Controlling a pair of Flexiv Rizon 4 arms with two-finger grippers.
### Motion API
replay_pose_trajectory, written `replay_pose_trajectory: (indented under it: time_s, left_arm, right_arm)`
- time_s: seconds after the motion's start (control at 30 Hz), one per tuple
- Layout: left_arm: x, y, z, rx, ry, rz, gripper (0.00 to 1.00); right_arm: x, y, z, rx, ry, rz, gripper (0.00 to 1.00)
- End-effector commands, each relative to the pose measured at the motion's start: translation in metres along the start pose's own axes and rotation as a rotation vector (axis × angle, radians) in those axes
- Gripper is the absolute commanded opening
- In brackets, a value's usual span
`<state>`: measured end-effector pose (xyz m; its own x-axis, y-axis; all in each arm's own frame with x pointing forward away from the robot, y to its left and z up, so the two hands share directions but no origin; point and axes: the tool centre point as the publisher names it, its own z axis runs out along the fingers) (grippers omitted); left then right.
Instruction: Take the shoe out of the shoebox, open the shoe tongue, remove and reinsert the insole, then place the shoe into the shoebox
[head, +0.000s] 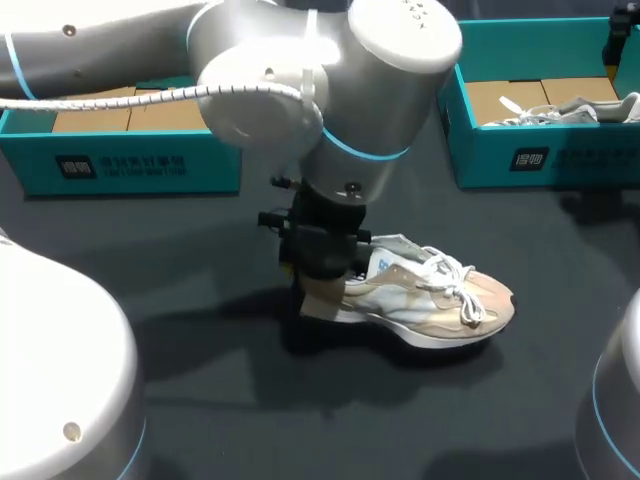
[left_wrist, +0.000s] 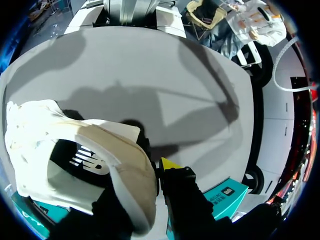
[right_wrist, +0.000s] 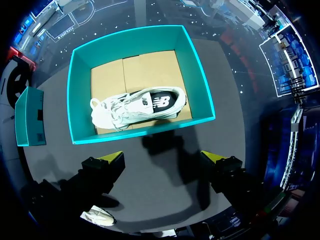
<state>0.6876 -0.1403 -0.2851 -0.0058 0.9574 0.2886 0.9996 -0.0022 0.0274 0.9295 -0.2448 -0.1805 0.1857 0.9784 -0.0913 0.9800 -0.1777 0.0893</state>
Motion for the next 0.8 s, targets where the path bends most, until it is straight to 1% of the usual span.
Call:
replay_pose_trajectory:
  time_s: [0.03, 0.23, 0.57, 0.8]
  left_arm:
    - [-0.009, -0.006, 0.019, -0.007, 0.003, -0.001, 0.0]
    - [-0.014, -0.012, 0.034, -0.025, -0.005, 0.011, 0.0]
    - [-0.025, -0.006, 0.055, -0.043, -0.012, -0.009, 0.0]
    - [-0.03, -0.001, 0.064, -0.029, -0.036, -0.021, 0.0]
  right_arm:
    - [0.0, 0.0, 0.0, 0.001, -0.001, -0.001, 1.0]
    - [0.0, 0.0, 0.0, 0.001, -0.001, -0.001, 1.0]
    - [0.0, 0.0, 0.0, 0.001, -0.001, -0.001, 1.0]
    - [0.0, 0.0, 0.0, 0.001, -0.001, -0.001, 1.0]
